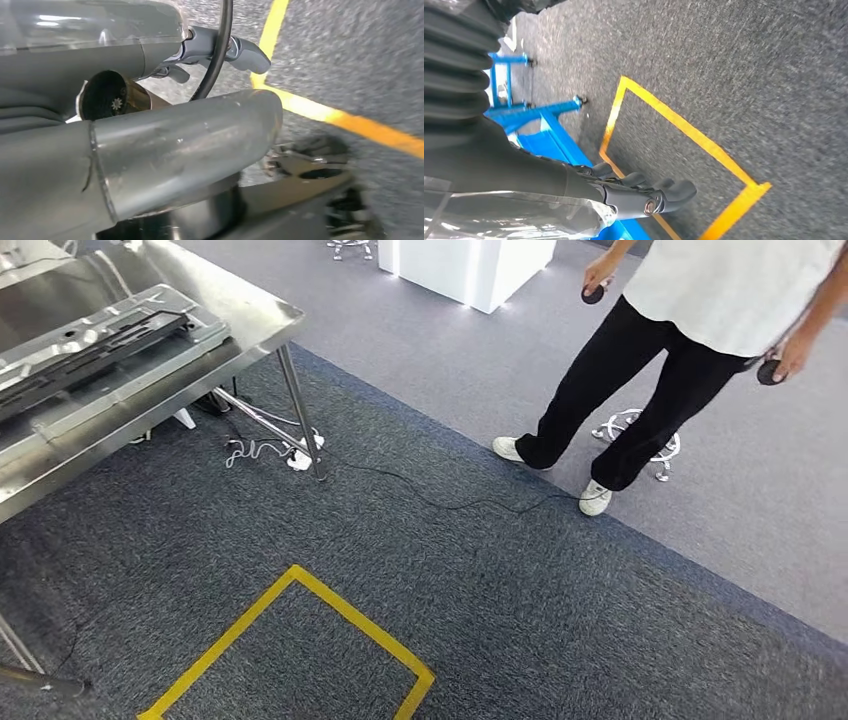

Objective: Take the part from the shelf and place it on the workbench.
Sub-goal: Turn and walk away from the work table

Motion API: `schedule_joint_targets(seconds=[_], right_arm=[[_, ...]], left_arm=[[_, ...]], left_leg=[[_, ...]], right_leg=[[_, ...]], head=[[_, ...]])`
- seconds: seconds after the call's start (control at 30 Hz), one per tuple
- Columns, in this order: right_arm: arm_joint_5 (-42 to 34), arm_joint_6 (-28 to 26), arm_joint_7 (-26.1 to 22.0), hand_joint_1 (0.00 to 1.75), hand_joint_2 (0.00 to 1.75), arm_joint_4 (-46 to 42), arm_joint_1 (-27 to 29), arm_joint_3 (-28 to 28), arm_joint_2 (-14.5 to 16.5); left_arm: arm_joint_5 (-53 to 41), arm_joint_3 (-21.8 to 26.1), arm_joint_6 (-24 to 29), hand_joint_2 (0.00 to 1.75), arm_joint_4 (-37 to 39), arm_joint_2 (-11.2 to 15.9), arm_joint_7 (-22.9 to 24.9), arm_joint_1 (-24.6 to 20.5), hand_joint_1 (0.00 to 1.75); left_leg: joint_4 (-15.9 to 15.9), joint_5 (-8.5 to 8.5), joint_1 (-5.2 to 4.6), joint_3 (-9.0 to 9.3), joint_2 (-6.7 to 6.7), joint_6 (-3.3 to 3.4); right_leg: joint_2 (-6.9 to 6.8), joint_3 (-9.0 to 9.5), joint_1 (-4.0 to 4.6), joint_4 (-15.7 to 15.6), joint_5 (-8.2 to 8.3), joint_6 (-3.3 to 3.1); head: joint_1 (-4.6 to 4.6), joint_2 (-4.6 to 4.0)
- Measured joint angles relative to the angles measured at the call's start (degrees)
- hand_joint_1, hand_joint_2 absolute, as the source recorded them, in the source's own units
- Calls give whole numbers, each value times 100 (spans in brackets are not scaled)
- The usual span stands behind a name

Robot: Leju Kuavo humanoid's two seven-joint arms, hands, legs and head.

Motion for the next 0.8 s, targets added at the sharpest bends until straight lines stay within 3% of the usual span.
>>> schedule_joint_targets(seconds=[0.03, 0.07, 0.13, 0.2, 0.23, 0.3, 0.37, 0.43, 0.5, 0.53, 0.57, 0.6, 0.67, 0.73, 0.8], right_arm=[[-3, -4, -4, 0, 175, 0, 8, -4, -1], [-6, -5, -2, 0, 175, 0, 16, -7, -1], [-14, -4, 15, 0, 175, 0, 22, -9, -2], [-15, -2, 34, 0, 175, -1, 5, -11, -1], [-12, 6, 47, 0, 175, -1, 2, -12, 0], [0, 26, 73, 0, 175, 0, 15, -17, 2], [13, 29, 83, 0, 175, 0, 19, -26, 23], [14, 16, 72, 0, 175, 0, 5, -42, 44], [7, 7, 64, 0, 175, 0, -3, -62, 48], [4, 4, 63, 0, 175, 0, -1, -71, 49], [3, 4, 63, 0, 175, 0, 2, -80, 50], [3, 5, 63, 0, 175, 0, 4, -89, 51], [3, 3, 63, 0, 175, 0, 1, -103, 60], [3, -2, 63, 0, 175, 0, -4, -110, 66], [3, -5, 63, 0, 175, 0, 16, -121, 69]], left_arm=[[-8, -1, -3, 0, 0, 2, 46, 22, 0], [-7, -1, -1, 0, 0, 5, 88, 36, 0], [17, -2, 15, 0, 0, 11, 155, 49, 0], [56, -1, 28, 0, 2, 26, 184, 58, 0], [75, -1, 35, 0, 3, 34, 198, 61, 0], [119, 1, 61, 0, 4, 50, 232, 59, 0], [167, 4, 83, 0, 4, 68, 255, 65, 0], [195, 8, 86, 0, 5, 85, 277, 91, 0], [198, 9, 86, 0, 6, 95, 301, 126, 0], [201, 9, 93, 0, 7, 99, 306, 141, 0], [204, 10, 107, 0, 7, 102, 297, 148, 0], [205, 11, 127, 0, 6, 102, 266, 148, 0], [185, 12, 162, 0, 5, 101, 173, 142, 0], [157, 11, 178, 0, 5, 97, 107, 127, 0], [150, 11, 184, 0, 4, 92, 88, 105, 0]], left_leg=[[2, -6, -6, -2, 77, -1], [3, -13, -9, 1, 146, -5], [9, -41, -20, 24, 266, -33], [20, -79, -45, 45, 362, -90], [22, -93, -57, 58, 407, -119], [23, -119, -52, 88, 472, -173], [212, -282, -29, 30, 265, -228], [828, -648, 0, -235, -62, -267], [1533, -932, 16, -570, -171, -289], [1681, -927, 23, -651, -178, -297], [1601, -800, 33, -629, -185, -301], [1303, -580, 48, -506, -215, -301], [525, -202, 80, -174, -434, -297], [175, -110, 82, -32, -603, -281], [154, -92, 57, -24, -537, -227]], right_leg=[[-15, 4, -2, 36, 37, 3], [-42, 122, -1, -150, 167, -3], [-241, 573, 24, -944, 501, -46], [-423, 863, 75, -1488, 650, -118], [-450, 890, 101, -1564, 645, -148], [-325, 884, 98, -1583, 667, -200], [-209, 903, 66, -1627, 701, -270], [-84, 904, 53, -1647, 725, -324], [70, 887, 58, -1639, 731, -342], [155, 882, 59, -1631, 731, -344], [244, 881, 57, -1616, 730, -341], [333, 880, 53, -1594, 725, -334], [495, 861, 46, -1528, 704, -290], [616, 820, 45, -1488, 702, -215], [720, 786, 29, -1508, 735, -126]], head=[[0, 0], [1, 0], [1, 0], [-4, 0], [-7, 0], [-8, 0], [-9, 0], [-12, 0], [-13, 0], [-13, 0], [-13, 0], [-13, 0], [-12, 0], [-11, 0], [-11, 0]])
